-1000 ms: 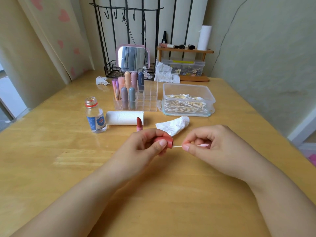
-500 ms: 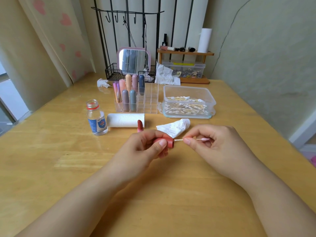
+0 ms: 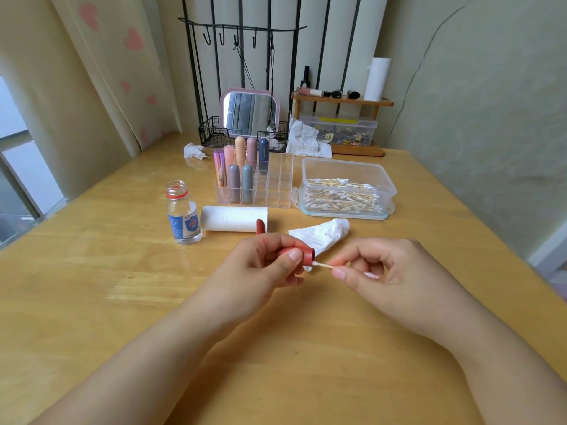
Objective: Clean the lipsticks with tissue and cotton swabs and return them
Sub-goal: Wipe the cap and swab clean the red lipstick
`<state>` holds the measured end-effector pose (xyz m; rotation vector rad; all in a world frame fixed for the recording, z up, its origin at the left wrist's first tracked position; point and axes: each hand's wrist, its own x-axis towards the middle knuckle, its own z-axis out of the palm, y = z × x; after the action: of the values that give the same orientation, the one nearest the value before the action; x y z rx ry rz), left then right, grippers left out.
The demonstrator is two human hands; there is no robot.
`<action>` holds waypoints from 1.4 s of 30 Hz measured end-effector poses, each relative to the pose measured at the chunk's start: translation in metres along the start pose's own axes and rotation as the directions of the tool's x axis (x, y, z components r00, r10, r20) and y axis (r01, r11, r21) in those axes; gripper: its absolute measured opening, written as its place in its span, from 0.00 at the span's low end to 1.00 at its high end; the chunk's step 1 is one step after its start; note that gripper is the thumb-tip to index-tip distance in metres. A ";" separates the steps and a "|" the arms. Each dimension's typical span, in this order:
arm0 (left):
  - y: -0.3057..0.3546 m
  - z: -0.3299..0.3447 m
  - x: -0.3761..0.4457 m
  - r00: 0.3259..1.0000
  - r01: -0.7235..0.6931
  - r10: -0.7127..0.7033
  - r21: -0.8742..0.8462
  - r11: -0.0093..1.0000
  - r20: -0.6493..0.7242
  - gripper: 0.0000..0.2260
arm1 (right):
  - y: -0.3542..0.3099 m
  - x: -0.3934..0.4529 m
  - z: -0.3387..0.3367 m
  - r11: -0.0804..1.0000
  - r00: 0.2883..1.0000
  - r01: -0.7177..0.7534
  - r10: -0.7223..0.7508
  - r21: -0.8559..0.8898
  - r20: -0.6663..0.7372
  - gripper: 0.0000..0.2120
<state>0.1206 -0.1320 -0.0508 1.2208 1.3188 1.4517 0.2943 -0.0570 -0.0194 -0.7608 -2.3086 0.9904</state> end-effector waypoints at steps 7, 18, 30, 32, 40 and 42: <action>0.001 0.002 -0.002 0.997 0.069 -0.071 0.066 0.995 0.027 0.10 | 0.006 0.001 -0.003 0.975 0.985 0.033 -0.069 -0.220 -0.159 0.09; 0.003 0.004 -0.002 0.999 0.037 -0.037 0.041 0.998 0.013 0.11 | 0.009 0.001 0.001 0.953 0.985 0.094 -0.131 -0.289 -0.110 0.08; 0.001 0.006 -0.002 1.000 0.030 -0.031 0.054 0.998 0.005 0.10 | 0.000 0.000 -0.003 0.987 0.999 0.045 -0.043 -0.155 0.017 0.09; 0.002 0.007 -0.002 0.999 0.042 -0.043 0.068 0.997 0.008 0.11 | 0.004 0.001 -0.003 0.978 0.997 0.051 -0.061 -0.201 -0.043 0.08; 0.007 0.006 -0.003 0.999 0.041 -0.041 0.017 0.999 -0.021 0.12 | 0.005 0.000 -0.001 0.970 0.993 0.086 -0.102 -0.227 -0.062 0.10; 0.007 0.006 -0.003 0.999 0.046 -0.046 0.000 0.999 -0.026 0.11 | 0.001 -0.001 0.000 0.979 0.995 0.090 -0.095 -0.182 -0.019 0.10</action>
<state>0.1272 -0.1345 -0.0444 1.1681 1.3567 1.4395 0.2951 -0.0568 -0.0201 -0.7256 -2.4098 0.7319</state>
